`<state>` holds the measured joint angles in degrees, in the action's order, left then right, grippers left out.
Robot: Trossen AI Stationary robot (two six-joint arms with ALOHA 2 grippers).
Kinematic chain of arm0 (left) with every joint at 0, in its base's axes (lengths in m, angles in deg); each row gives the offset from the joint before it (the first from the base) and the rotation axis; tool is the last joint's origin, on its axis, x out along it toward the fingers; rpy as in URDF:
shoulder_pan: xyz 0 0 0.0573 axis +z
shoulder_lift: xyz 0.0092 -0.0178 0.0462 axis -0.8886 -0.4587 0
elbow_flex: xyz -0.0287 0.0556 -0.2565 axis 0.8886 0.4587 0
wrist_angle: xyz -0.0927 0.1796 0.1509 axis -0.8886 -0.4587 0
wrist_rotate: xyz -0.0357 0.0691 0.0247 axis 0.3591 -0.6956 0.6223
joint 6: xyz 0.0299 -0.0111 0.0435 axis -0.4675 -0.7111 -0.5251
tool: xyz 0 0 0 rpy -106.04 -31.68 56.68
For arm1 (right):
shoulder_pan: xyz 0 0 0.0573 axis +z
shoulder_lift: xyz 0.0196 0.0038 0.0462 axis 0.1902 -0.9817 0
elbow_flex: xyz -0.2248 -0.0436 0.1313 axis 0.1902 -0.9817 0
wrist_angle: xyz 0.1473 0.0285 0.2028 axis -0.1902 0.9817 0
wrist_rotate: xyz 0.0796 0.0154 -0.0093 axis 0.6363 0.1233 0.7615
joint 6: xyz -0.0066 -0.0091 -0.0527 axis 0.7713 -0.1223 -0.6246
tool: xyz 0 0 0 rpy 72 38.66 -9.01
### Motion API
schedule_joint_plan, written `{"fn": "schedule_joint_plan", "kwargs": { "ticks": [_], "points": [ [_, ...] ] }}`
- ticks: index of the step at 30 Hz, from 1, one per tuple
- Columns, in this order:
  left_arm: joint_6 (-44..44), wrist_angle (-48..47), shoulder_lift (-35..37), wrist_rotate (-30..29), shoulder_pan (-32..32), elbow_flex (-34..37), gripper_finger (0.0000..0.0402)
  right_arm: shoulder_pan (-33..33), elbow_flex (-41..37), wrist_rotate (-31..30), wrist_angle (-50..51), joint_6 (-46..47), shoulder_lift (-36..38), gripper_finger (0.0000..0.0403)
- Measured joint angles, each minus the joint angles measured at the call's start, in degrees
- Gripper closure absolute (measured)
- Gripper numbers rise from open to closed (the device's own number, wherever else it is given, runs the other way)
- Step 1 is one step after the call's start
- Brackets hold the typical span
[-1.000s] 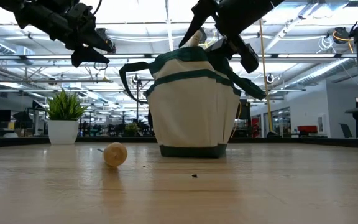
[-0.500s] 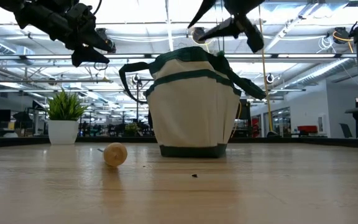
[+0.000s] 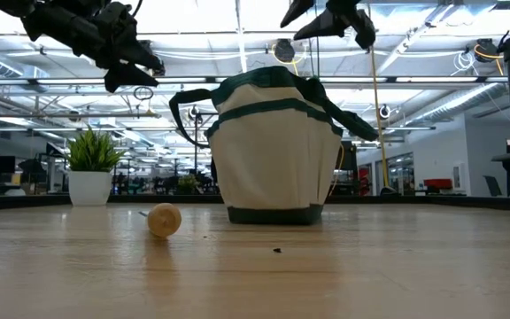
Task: Pick & Place Garden tools in Gardening bag
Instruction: Put the green shear scissors into the gardening bag
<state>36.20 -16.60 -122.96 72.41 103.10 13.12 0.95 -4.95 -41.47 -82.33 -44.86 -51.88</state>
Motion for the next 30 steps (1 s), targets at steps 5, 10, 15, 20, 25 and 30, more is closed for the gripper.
{"fn": "schedule_joint_plan", "kwargs": {
  "ticks": [5, 10, 15, 20, 25, 30],
  "points": [
    [2.1, -0.1, 0.0, -0.1, 0.0, 0.0, 0.0165, -5.8, 0.0, 2.6, 0.3, -17.2, 4.2, 0.0273],
    [3.4, -0.1, -0.1, -0.5, 0.0, 0.0, 0.0165, -15.1, 0.0, 11.8, 1.7, -28.6, 8.6, 0.0273],
    [1.4, -0.1, -0.1, -0.6, 0.0, 0.0, 0.0165, -26.7, 0.0, 26.7, 8.4, -30.8, 11.0, 0.0273],
    [4.6, -0.1, -0.1, -0.6, 0.0, 0.0, 0.0165, -36.5, 0.0, 39.2, 12.7, -34.6, 10.6, 0.0273],
    [6.7, -0.1, -0.1, -0.6, 0.0, 0.0, 0.0165, -43.3, 0.0, 49.5, 13.4, -39.0, 8.2, 0.0273],
    [9.6, 0.3, -0.1, -0.7, 0.0, 0.0, 0.0165, -48.0, 0.0, 57.7, 13.6, -40.8, 3.9, 0.0273]
  ]
}}
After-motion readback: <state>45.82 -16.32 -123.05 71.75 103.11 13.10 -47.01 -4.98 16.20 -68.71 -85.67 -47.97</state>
